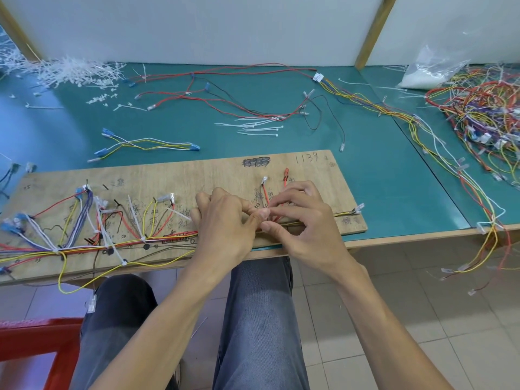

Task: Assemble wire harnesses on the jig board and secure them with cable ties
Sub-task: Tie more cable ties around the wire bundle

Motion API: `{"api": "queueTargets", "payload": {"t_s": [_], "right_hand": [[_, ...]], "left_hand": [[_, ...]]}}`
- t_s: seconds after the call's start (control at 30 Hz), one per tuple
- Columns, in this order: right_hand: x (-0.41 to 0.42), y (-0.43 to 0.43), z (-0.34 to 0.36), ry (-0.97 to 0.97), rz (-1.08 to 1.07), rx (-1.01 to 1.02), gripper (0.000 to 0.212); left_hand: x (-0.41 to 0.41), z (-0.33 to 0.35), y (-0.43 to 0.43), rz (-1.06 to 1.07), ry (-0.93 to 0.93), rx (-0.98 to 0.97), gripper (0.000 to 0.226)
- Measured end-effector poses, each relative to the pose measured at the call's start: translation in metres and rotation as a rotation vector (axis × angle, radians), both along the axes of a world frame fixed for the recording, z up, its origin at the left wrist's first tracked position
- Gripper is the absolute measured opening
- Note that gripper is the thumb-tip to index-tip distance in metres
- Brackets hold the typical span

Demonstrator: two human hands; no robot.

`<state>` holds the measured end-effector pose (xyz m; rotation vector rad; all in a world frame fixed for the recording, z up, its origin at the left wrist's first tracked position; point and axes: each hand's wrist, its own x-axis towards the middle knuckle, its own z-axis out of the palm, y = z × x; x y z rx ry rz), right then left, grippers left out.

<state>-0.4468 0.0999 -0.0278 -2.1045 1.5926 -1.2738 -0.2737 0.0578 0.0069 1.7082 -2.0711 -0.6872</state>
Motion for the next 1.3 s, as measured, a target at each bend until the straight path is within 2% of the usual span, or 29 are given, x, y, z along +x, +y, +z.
{"api": "queueTargets", "payload": {"t_s": [0.6, 0.83, 0.93, 1.1, 1.3], "right_hand": [[-0.004, -0.004, -0.007, -0.046, -0.024, 0.085, 0.016], [0.001, -0.002, -0.014, 0.075, -0.066, -0.021, 0.021], [0.001, -0.002, -0.016, 0.057, -0.055, -0.049, 0.021], [-0.001, -0.004, -0.015, -0.056, -0.032, -0.078, 0.008], [-0.001, -0.004, -0.012, -0.077, -0.027, -0.048, 0.007]], "left_hand": [[-0.001, 0.009, -0.001, 0.008, 0.055, 0.050, 0.024], [0.000, 0.009, -0.002, 0.050, 0.092, 0.066, 0.021], [0.000, 0.010, -0.002, 0.035, 0.059, 0.078, 0.024], [0.000, 0.017, -0.003, -0.018, 0.136, 0.102, 0.012], [0.000, 0.023, -0.008, -0.061, 0.220, 0.087, 0.008]]}}
